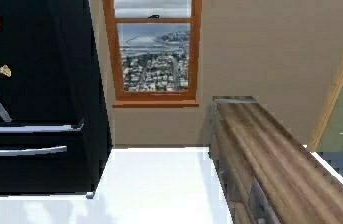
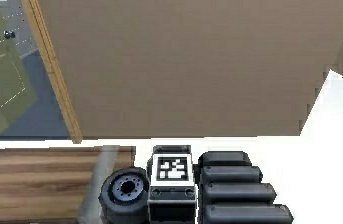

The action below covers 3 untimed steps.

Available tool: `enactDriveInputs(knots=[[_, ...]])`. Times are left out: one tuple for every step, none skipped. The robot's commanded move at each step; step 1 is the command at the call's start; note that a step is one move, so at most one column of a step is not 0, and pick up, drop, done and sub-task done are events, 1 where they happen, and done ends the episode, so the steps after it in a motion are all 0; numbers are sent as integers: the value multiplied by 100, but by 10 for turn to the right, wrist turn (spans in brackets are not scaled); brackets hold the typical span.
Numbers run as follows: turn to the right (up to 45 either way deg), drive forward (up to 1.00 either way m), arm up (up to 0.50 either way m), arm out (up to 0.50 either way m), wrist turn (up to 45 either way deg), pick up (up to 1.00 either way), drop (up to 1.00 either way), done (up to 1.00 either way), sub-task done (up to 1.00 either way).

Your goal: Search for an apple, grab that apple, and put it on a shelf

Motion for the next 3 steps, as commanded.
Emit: enactDriveInputs(knots=[[30,0,0,0,0,0,0,0,0],[0,95,0,0,0,0,0,0,0],[-150,0,0,0,0,0,0,0,0]])
